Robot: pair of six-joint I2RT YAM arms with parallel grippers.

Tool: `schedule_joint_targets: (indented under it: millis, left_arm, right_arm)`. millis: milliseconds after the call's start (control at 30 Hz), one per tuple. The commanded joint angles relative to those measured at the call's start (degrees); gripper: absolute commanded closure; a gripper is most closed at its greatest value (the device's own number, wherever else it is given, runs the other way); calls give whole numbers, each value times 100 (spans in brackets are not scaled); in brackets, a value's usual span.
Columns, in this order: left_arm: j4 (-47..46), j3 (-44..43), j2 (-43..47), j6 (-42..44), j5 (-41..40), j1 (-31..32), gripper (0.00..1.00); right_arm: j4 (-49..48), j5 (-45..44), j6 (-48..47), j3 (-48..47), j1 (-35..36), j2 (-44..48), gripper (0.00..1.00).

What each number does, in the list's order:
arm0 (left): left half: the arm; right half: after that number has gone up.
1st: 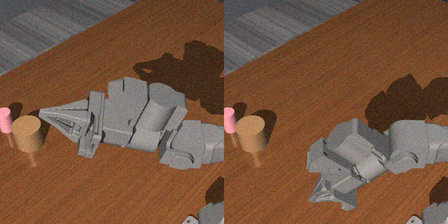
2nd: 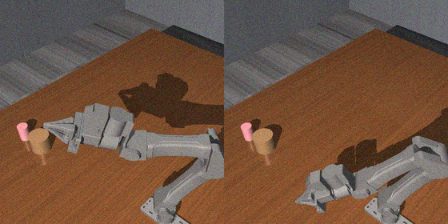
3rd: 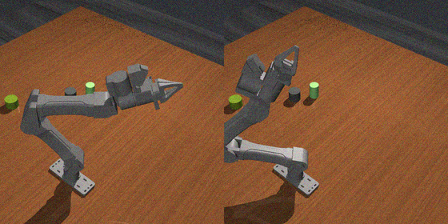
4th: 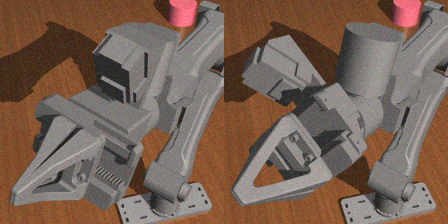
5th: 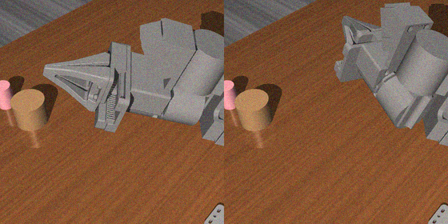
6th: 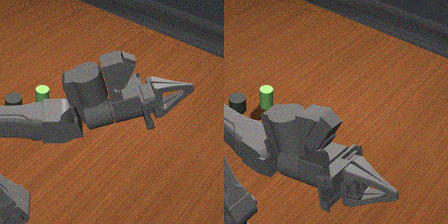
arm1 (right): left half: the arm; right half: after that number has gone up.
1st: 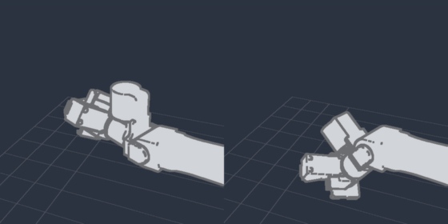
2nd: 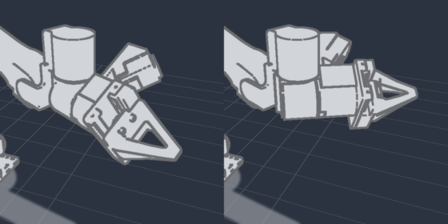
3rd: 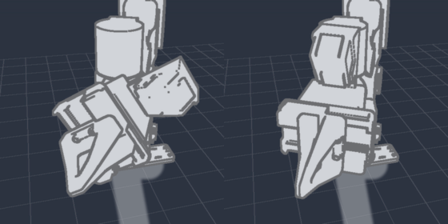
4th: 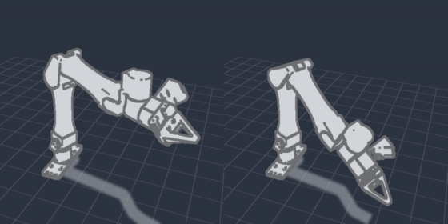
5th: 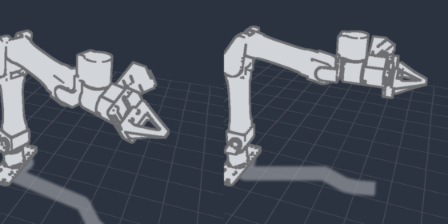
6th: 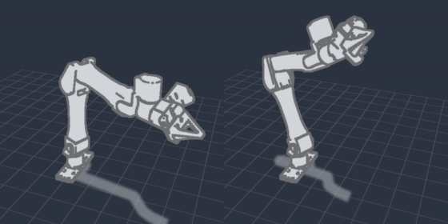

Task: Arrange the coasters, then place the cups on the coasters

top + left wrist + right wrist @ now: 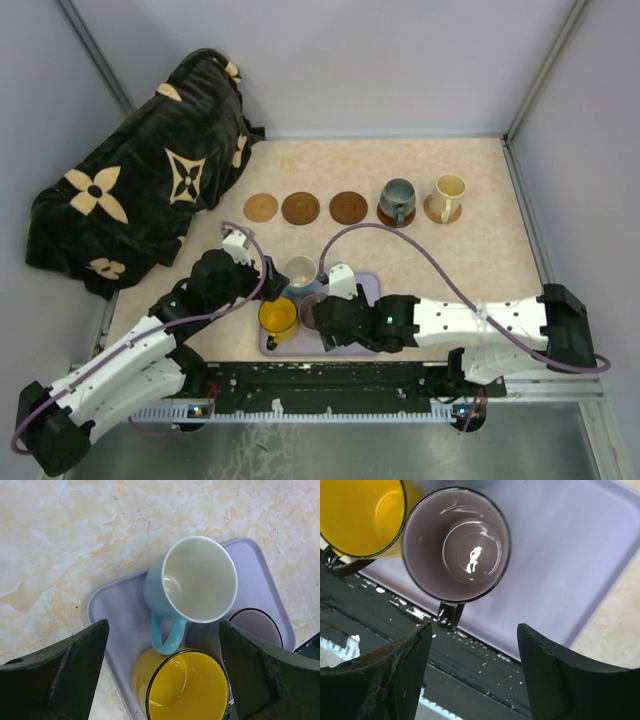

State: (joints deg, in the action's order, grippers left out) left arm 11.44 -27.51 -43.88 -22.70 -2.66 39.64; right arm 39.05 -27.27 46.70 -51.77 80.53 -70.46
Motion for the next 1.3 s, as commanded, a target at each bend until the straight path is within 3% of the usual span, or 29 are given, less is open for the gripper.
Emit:
schedule_joint_targets:
  millis: [0,633,1267]
  left_arm:
    - [207,-69,160,-209,-299,35,3]
    - [563,-37,372,-561,-587,35,3]
    - [540,57,384,-582,-596,35,2]
  right_arm:
    - [-195,-201,294,-418,288,-285,30]
    - [173,-357,1118,-927,367,-1534,39]
    - [358,-616,1369,-1117,350,-2008,49]
